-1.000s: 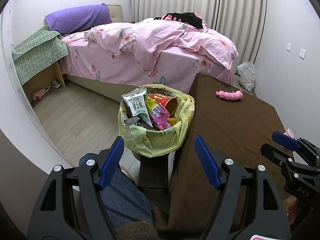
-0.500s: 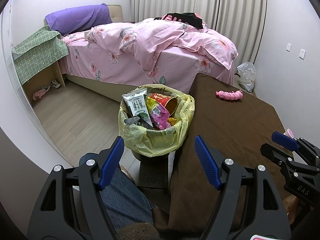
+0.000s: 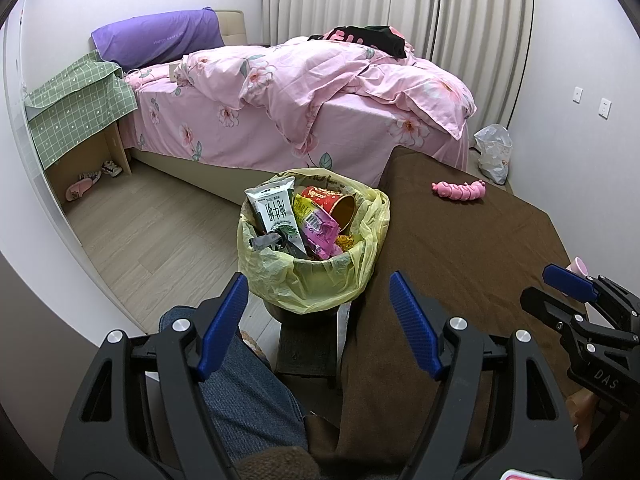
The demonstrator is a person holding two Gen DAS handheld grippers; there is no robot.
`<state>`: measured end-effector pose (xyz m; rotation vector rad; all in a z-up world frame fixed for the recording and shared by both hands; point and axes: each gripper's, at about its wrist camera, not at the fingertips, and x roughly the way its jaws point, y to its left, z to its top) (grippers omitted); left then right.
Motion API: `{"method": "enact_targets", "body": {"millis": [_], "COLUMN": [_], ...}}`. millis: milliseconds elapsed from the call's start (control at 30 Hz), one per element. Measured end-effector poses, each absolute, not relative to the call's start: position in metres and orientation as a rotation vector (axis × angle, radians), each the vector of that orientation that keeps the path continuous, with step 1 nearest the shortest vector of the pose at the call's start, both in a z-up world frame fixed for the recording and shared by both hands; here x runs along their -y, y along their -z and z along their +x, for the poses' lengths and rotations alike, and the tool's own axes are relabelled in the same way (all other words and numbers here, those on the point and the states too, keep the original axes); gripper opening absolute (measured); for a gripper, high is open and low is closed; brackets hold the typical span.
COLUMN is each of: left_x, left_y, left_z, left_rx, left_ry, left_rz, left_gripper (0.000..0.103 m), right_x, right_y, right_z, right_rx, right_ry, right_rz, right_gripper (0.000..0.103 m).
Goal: Collect trash
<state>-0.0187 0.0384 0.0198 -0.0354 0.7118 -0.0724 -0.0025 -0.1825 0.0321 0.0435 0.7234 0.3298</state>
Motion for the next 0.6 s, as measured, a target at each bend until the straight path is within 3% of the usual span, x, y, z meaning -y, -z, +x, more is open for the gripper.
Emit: {"method": "enact_targets", "body": {"millis": [600], "left_x": [-0.0388], "left_y": [-0.0195], "left_z": [-0.0188], "left_rx": [-0.712], "left_ry": [0.073], "left_rz": [-0.035], "left_gripper": [0.069], "right_x": [0.1833], "right_y": [-0.0328], "right_z": [-0.0020], "right_rx": [-0.723], "right_ry": [-0.330], "right_rz": [0.045], "right_gripper": [0.052]}}
